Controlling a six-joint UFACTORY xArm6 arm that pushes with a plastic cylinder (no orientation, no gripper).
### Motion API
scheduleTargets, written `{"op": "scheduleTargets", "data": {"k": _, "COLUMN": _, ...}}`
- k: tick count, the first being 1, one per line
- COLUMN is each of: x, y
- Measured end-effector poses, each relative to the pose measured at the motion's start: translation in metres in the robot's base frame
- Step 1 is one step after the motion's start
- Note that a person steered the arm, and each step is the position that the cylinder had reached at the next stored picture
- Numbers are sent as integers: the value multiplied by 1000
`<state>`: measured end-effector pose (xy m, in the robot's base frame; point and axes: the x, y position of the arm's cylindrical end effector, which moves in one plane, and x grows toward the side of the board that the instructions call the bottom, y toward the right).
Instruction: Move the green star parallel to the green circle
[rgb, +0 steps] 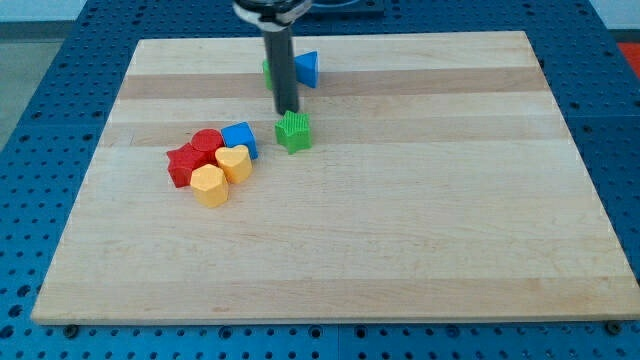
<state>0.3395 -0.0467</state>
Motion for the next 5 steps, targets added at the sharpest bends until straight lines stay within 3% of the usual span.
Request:
{"op": "scheduleTargets", "data": {"k": 1, "x": 2, "y": 41}}
{"op": "scheduleTargets", "data": {"k": 5, "x": 60, "y": 20}}
